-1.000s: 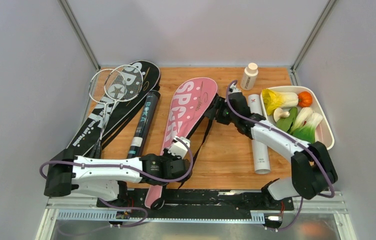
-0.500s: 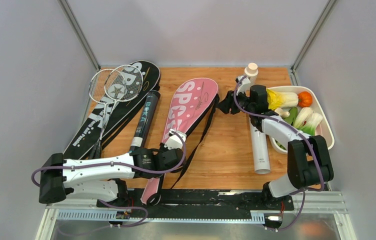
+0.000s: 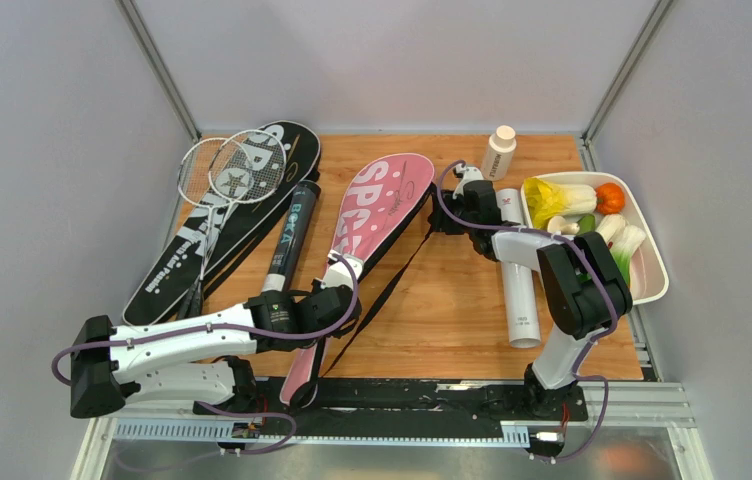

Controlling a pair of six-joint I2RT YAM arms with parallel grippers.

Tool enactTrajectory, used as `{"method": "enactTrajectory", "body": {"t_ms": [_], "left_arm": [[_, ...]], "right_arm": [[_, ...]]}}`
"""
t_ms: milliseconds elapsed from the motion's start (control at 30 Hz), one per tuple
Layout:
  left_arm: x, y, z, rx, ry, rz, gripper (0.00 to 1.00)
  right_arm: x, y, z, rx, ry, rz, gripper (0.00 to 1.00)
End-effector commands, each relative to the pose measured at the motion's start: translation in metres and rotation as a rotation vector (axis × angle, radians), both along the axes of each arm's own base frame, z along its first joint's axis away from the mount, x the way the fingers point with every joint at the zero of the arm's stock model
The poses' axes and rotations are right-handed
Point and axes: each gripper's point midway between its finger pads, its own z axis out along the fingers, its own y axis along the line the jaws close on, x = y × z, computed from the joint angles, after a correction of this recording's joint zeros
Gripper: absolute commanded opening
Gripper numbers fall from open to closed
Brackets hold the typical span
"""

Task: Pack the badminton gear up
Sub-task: Adjust the racket bag at the center of the board.

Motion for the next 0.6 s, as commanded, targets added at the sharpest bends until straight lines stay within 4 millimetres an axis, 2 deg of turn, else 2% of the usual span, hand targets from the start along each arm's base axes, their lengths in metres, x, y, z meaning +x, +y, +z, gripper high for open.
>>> {"method": "enactTrajectory", "body": {"t_ms": [0,133,267,333,433,500,567], "left_arm": [[-0.002,-0.004,0.011,-0.065,0.009,-0.005,0.00],[-0.003,0.001,0.012,-0.082,0.004,0.008,0.00],[-0.004,0.002,0.011,-0.092,0.007,0.006,0.00],[-0.004,0.001,0.011,-0.098,0.006,0.001,0.00],[-0.003,0.003,0.010,-0.094,0.004,0.008,0.00],[-0.004,0.006,0.009,-0.089,0.006,0.012,0.00],[-0.004,0.009,0.007,-0.077,0.008,0.016,0.00]], "right_arm": [[0.032,-0.035,0.003,-0.010,-0.024,-0.290,0.36],[0.039,-0.039,-0.011,-0.003,0.012,-0.325,0.31],[0.041,-0.017,-0.012,0.057,0.018,-0.228,0.39],[0.042,-0.014,-0.012,0.063,0.019,-0.219,0.39],[0.048,-0.039,-0.016,0.025,0.019,-0.350,0.21],[0.051,-0.057,-0.017,0.041,0.024,-0.434,0.19],[0.055,-0.059,-0.005,0.081,-0.014,-0.435,0.21]]}}
